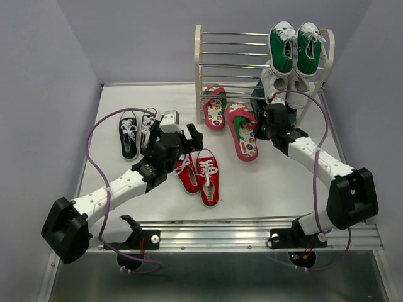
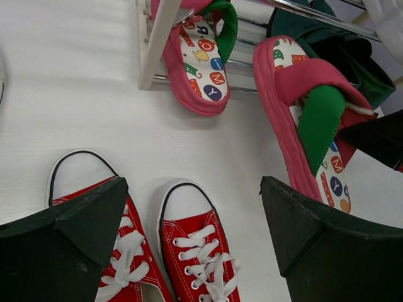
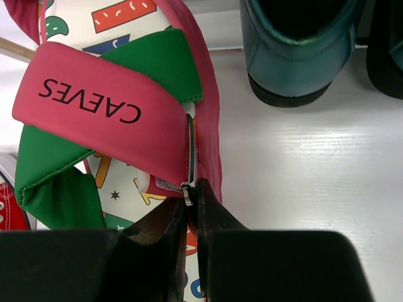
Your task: Place and organize the shoes onto the shoe shelf
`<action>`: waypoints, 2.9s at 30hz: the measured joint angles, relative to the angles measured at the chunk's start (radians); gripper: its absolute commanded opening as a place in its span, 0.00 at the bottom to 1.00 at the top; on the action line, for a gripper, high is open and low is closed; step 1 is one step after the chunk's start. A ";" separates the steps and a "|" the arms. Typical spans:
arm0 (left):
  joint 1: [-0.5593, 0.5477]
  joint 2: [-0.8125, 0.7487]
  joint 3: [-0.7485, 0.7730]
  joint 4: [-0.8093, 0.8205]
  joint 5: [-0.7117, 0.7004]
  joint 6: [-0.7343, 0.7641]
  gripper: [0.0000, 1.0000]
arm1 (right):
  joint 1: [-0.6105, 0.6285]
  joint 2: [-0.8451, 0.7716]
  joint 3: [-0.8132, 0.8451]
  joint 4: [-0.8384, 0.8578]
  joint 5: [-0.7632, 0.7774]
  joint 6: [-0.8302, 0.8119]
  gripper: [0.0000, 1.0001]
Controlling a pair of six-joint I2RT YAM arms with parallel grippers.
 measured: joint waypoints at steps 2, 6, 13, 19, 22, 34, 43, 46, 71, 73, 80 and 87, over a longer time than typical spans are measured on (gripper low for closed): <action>0.000 -0.005 0.000 -0.002 0.000 0.000 0.99 | 0.000 0.019 0.013 0.020 0.004 0.005 0.01; 0.006 -0.022 -0.002 -0.010 0.000 0.000 0.99 | 0.006 0.072 0.050 0.047 0.025 0.023 0.01; 0.011 -0.060 -0.015 -0.028 -0.004 0.000 0.99 | 0.011 0.127 0.078 0.073 0.101 0.061 0.01; 0.018 -0.076 -0.016 -0.040 -0.013 0.000 0.99 | 0.012 0.159 0.096 0.118 0.126 0.089 0.01; 0.021 -0.089 -0.017 -0.046 -0.019 0.000 0.99 | 0.012 0.197 0.120 0.144 0.149 0.101 0.01; 0.033 -0.134 -0.037 -0.060 -0.034 0.000 0.99 | 0.019 0.280 0.147 0.257 0.213 0.133 0.01; 0.038 -0.141 -0.048 -0.060 -0.034 0.000 0.99 | 0.027 0.366 0.193 0.323 0.223 0.141 0.01; 0.039 -0.148 -0.053 -0.057 -0.033 -0.001 0.99 | 0.028 0.374 0.195 0.332 0.242 0.154 0.01; 0.053 -0.158 -0.065 -0.051 -0.030 -0.004 0.99 | 0.038 0.451 0.269 0.350 0.416 0.193 0.01; 0.052 -0.159 -0.065 -0.051 -0.030 -0.004 0.99 | 0.039 0.467 0.281 0.361 0.429 0.199 0.01; 0.053 -0.171 -0.065 -0.051 -0.030 -0.004 0.99 | 0.040 0.511 0.310 0.403 0.451 0.194 0.01; 0.059 -0.174 -0.065 -0.051 -0.030 -0.004 0.99 | 0.040 0.535 0.320 0.404 0.451 0.190 0.01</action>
